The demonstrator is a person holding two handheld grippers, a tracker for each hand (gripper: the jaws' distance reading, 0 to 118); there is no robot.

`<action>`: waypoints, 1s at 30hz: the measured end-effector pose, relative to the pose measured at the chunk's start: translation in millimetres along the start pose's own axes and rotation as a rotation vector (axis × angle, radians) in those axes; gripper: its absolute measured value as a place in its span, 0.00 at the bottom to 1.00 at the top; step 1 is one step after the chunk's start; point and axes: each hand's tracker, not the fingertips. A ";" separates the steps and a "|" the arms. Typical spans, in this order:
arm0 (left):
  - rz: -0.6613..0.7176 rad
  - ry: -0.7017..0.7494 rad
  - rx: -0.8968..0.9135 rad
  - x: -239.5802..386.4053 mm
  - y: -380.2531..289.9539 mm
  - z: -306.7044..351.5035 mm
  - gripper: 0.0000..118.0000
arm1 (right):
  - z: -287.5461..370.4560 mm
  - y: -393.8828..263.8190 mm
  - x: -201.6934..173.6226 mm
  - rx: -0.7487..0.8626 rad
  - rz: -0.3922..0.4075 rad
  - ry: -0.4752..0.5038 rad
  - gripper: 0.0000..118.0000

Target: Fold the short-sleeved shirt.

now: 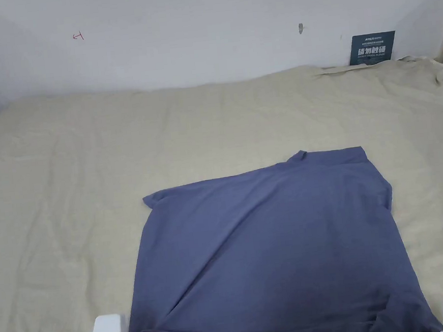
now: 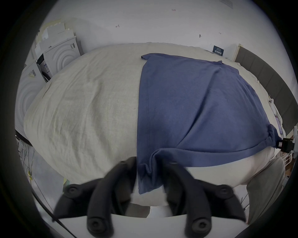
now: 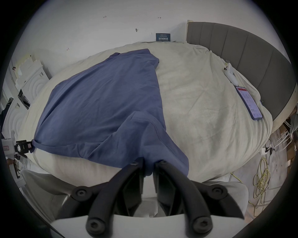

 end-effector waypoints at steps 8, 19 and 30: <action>0.060 -0.029 0.164 1.2 28.9 47.1 0.94 | 57.1 29.3 -13.0 0.179 0.012 0.042 0.85; 0.042 0.010 0.372 11.5 67.6 85.5 0.81 | 108.6 70.3 -30.7 0.475 0.052 0.046 0.82; 0.089 -0.101 0.432 11.7 57.2 89.1 0.00 | 108.7 63.8 -34.0 0.568 0.079 -0.004 0.00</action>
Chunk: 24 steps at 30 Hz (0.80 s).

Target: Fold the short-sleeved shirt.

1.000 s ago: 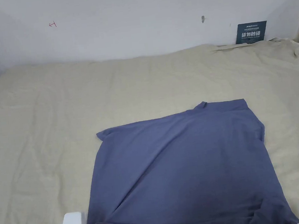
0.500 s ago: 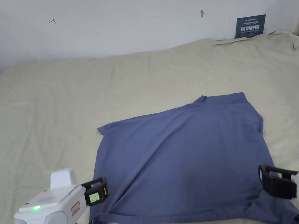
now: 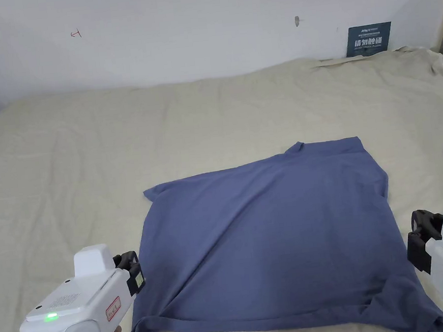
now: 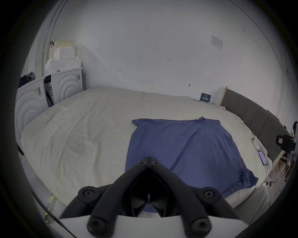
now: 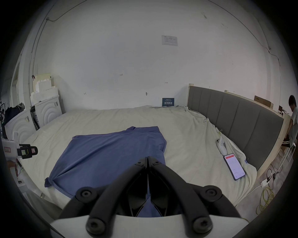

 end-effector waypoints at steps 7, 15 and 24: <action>-0.010 0.007 -0.054 -0.5 -2.4 -3.9 0.00 | -1.5 -0.5 1.8 0.002 -0.006 -0.007 0.00; -0.019 0.044 -0.268 -16.0 -25.2 -26.0 0.40 | -3.1 -2.6 4.4 -0.020 -0.016 0.005 0.00; 0.032 0.092 -0.458 -36.7 -61.3 -48.7 0.70 | -1.4 -7.5 3.1 -0.052 -0.026 0.009 0.00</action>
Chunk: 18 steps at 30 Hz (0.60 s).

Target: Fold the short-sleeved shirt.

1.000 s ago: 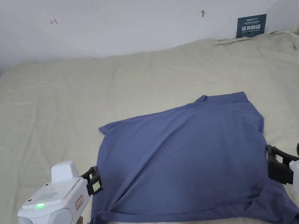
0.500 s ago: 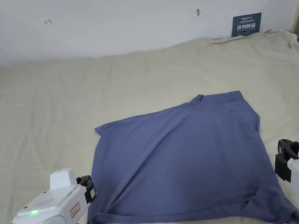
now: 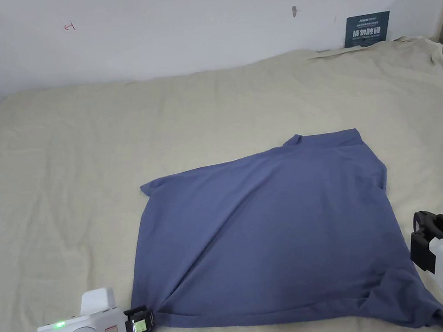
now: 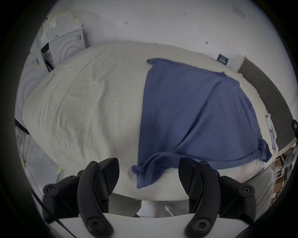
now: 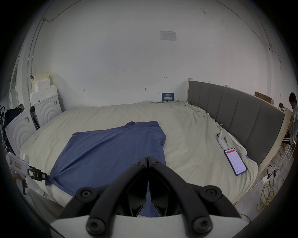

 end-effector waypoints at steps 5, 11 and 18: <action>-0.033 0.038 -0.038 0.2 -8.4 -16.1 0.69 | -2.2 -4.2 3.5 -0.021 -0.005 -0.002 0.00; -0.070 -0.030 -0.064 7.2 -11.0 -23.1 0.10 | -4.6 -11.3 8.1 -0.051 -0.018 -0.002 0.00; -0.090 -0.030 -0.016 10.1 -7.6 -10.8 0.03 | -11.3 -22.2 21.8 -0.139 -0.052 -0.015 0.00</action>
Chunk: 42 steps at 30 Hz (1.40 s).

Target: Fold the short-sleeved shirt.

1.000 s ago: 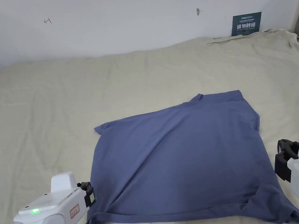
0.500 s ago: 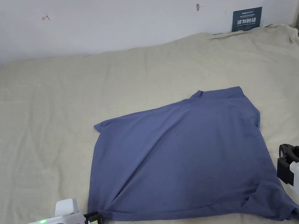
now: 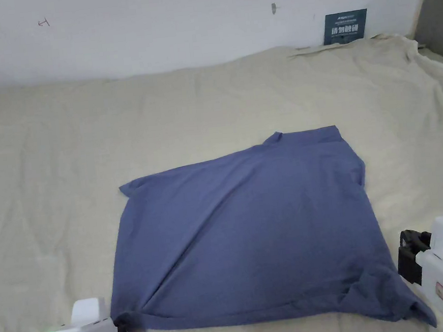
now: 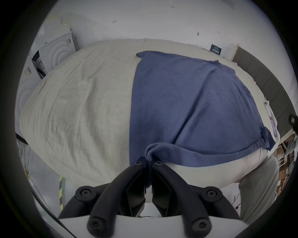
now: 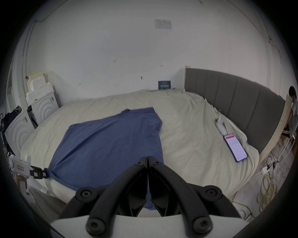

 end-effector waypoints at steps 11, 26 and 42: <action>0.009 -0.022 0.058 -3.3 8.1 21.0 0.03 | -45.1 -46.6 14.6 -0.273 -0.031 0.003 0.72; 0.027 -0.020 0.044 -3.0 4.2 14.8 0.03 | -65.8 -67.1 5.5 -0.355 0.041 0.003 0.08; 0.062 -0.030 0.135 -10.0 41.1 28.2 0.03 | -30.1 10.8 2.8 -0.126 0.071 0.047 0.06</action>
